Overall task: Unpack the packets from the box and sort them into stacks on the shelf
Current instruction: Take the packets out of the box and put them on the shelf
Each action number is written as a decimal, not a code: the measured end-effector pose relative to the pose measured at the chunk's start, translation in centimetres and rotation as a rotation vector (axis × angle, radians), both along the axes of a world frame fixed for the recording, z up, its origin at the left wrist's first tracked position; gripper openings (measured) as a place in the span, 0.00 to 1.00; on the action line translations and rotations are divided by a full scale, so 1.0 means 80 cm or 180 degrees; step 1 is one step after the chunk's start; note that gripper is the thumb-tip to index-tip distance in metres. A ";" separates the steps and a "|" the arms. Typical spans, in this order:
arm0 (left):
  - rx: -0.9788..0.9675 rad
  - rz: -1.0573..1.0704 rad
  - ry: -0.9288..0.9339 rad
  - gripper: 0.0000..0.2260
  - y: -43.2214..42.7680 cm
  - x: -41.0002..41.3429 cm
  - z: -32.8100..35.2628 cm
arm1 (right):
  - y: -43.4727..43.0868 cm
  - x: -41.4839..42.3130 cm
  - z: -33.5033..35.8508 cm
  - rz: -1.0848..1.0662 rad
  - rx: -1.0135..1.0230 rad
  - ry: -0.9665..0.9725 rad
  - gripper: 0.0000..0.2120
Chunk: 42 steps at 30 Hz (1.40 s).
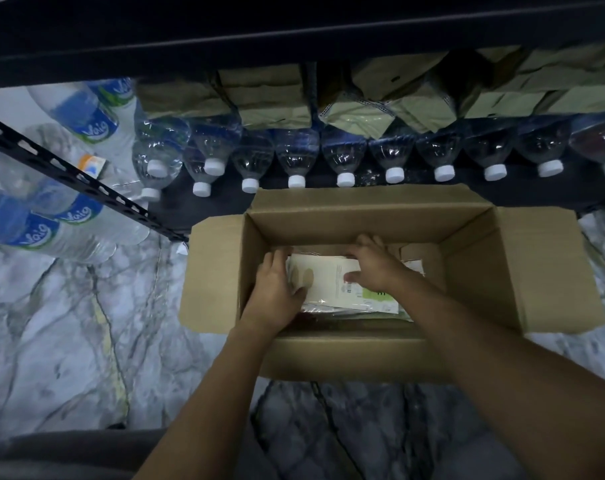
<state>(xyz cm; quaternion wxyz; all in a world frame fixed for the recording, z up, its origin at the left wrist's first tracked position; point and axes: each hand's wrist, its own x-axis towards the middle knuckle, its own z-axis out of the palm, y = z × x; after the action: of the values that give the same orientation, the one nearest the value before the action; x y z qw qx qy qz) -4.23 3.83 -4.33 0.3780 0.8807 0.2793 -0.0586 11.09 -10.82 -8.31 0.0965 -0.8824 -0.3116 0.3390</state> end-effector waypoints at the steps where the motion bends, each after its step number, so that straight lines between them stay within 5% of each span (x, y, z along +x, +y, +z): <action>1: -0.0008 0.0013 -0.0017 0.27 0.000 0.001 0.000 | 0.000 -0.001 -0.003 0.0044 -0.0076 -0.0030 0.28; 10: -0.0024 0.0050 -0.0070 0.27 0.001 0.002 -0.004 | -0.007 0.001 -0.005 -0.0113 0.0004 -0.0248 0.31; 23: -0.0331 0.0059 0.0060 0.33 0.003 0.010 -0.010 | -0.066 0.041 0.072 -0.0803 0.0089 0.0313 0.18; 31: 0.0138 -0.0434 0.0854 0.37 0.000 0.039 -0.041 | -0.110 0.055 0.108 -0.1117 0.0162 0.0012 0.11; 42: 0.0556 -0.1132 0.1503 0.38 -0.001 0.067 -0.076 | -0.109 0.043 0.106 -0.1063 0.0182 -0.0262 0.14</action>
<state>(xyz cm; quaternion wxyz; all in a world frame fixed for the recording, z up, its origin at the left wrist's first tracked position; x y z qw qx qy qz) 1.12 3.77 -10.43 0.2093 0.9070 0.2050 -0.3026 14.55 -19.51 0.14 0.1637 -0.9320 -0.1738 0.2729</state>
